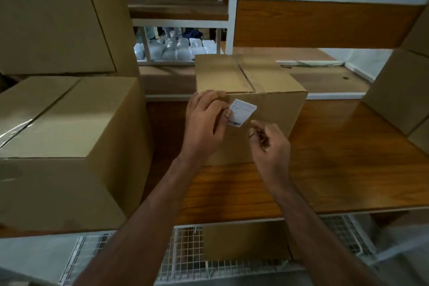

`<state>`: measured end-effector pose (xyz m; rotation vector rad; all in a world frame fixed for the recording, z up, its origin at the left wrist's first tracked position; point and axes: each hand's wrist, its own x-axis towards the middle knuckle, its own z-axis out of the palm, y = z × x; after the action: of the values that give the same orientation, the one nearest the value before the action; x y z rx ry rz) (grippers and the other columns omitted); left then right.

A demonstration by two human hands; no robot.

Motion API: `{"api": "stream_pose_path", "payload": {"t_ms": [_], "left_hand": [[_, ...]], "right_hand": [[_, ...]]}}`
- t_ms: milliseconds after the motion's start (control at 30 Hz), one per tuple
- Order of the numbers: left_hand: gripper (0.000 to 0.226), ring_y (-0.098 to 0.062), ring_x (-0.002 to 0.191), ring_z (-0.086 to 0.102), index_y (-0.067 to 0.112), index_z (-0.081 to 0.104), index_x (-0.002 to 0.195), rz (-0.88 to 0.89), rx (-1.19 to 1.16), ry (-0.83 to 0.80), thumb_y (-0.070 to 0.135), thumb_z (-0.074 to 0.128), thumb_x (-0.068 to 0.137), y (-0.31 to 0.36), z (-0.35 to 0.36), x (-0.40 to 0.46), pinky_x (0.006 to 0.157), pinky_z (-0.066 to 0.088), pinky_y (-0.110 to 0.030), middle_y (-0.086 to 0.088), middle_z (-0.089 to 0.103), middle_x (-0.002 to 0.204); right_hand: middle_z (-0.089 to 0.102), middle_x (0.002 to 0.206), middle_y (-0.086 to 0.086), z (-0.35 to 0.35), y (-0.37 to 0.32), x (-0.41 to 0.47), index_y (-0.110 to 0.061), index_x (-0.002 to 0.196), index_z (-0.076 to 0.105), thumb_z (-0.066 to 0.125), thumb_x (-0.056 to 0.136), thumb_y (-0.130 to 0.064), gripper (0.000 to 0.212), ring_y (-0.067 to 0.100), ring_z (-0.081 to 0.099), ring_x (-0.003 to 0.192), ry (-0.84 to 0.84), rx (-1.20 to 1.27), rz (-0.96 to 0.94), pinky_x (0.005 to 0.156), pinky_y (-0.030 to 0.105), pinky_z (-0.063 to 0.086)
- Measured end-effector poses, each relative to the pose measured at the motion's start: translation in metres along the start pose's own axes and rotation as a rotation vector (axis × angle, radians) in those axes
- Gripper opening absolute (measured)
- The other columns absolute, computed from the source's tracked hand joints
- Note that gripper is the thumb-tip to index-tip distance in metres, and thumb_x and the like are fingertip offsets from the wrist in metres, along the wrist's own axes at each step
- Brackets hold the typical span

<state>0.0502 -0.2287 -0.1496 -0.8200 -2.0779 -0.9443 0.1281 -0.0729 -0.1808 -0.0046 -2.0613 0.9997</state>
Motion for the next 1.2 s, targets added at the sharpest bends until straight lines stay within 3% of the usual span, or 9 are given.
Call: {"api": "stream_pose_path", "payload": {"t_ms": [167,267,367,500,633,767,1000,1067,1200], "left_hand": [[0.022,-0.008,0.108,0.049,0.010,0.067,0.104,-0.126,-0.136,0.077,0.024,0.052,0.099,0.012,-0.003,-0.011,0.089,0.050,-0.044,0.000,0.065,0.110],[0.016,-0.014,0.102,0.056,0.015,0.064,0.107,-0.229,-0.222,0.062,0.024,0.052,0.101,0.021,-0.008,-0.015,0.080,0.054,-0.044,0.007,0.061,0.107],[0.021,-0.017,0.106,0.061,0.016,0.062,0.109,-0.353,-0.349,0.047,0.032,0.050,0.102,0.028,-0.013,-0.014,0.082,0.056,-0.042,0.003,0.065,0.110],[0.015,-0.013,0.104,0.065,0.012,0.062,0.109,-0.438,-0.460,0.056,0.022,0.052,0.104,0.041,-0.016,-0.012,0.082,0.056,-0.031,0.002,0.067,0.107],[0.011,-0.008,0.097,0.064,0.015,0.062,0.103,-0.459,-0.466,0.094,0.020,0.052,0.104,0.054,-0.013,-0.013,0.078,0.054,-0.027,0.008,0.066,0.099],[0.016,-0.007,0.109,0.066,0.011,0.064,0.109,-0.511,-0.391,0.062,0.021,0.053,0.104,0.063,-0.014,-0.025,0.082,0.058,-0.026,0.004,0.069,0.111],[0.018,-0.006,0.106,0.068,0.022,0.069,0.111,-0.580,-0.242,-0.035,0.024,0.053,0.104,0.073,-0.015,-0.054,0.089,0.058,-0.044,0.009,0.073,0.110],[0.020,-0.005,0.106,0.068,0.027,0.066,0.117,-0.627,-0.246,-0.045,0.023,0.052,0.104,0.081,-0.011,-0.065,0.091,0.058,-0.043,0.010,0.073,0.112],[0.038,-0.009,0.103,0.069,0.022,0.049,0.144,-0.778,-0.310,0.020,0.018,0.048,0.106,0.088,-0.008,-0.082,0.088,0.057,-0.025,0.002,0.074,0.107]], "right_hand": [[0.066,0.107,-0.003,-0.002,-0.016,0.006,-0.014,0.114,0.068,0.065,0.092,-0.022,0.024,0.005,0.062,0.095,-0.061,0.119,0.128,0.078,0.018,0.054],[0.070,0.104,-0.003,-0.002,-0.018,0.012,-0.013,0.110,0.071,0.070,0.091,-0.015,0.019,0.005,0.064,0.093,-0.097,0.182,0.190,0.075,0.012,0.052],[0.071,0.098,-0.004,-0.004,-0.019,0.018,-0.013,0.103,0.073,0.071,0.090,-0.014,0.014,0.006,0.067,0.091,-0.119,0.256,0.202,0.073,0.010,0.051],[0.070,0.095,-0.009,-0.011,-0.025,0.024,-0.021,0.098,0.071,0.070,0.091,-0.012,0.011,0.000,0.065,0.090,-0.156,0.361,0.217,0.072,0.010,0.051],[0.071,0.094,-0.005,-0.016,-0.019,0.023,-0.016,0.096,0.072,0.068,0.092,-0.011,0.007,0.005,0.067,0.090,-0.188,0.428,0.218,0.072,0.014,0.053],[0.068,0.093,-0.006,-0.023,-0.010,0.021,-0.015,0.094,0.066,0.063,0.095,-0.007,0.009,-0.001,0.064,0.091,-0.252,0.439,0.175,0.071,0.011,0.052],[0.065,0.088,-0.003,-0.034,0.019,-0.004,-0.015,0.091,0.063,0.061,0.095,-0.010,0.007,0.007,0.062,0.083,-0.358,0.420,0.104,0.064,0.012,0.048],[0.065,0.086,-0.003,-0.034,0.022,-0.010,-0.015,0.090,0.063,0.062,0.095,-0.010,0.007,0.008,0.061,0.080,-0.375,0.424,0.115,0.063,0.013,0.048],[0.066,0.085,-0.003,-0.037,0.027,-0.019,-0.013,0.087,0.063,0.063,0.092,-0.007,0.009,0.007,0.062,0.081,-0.362,0.452,0.143,0.064,0.015,0.049]]}}
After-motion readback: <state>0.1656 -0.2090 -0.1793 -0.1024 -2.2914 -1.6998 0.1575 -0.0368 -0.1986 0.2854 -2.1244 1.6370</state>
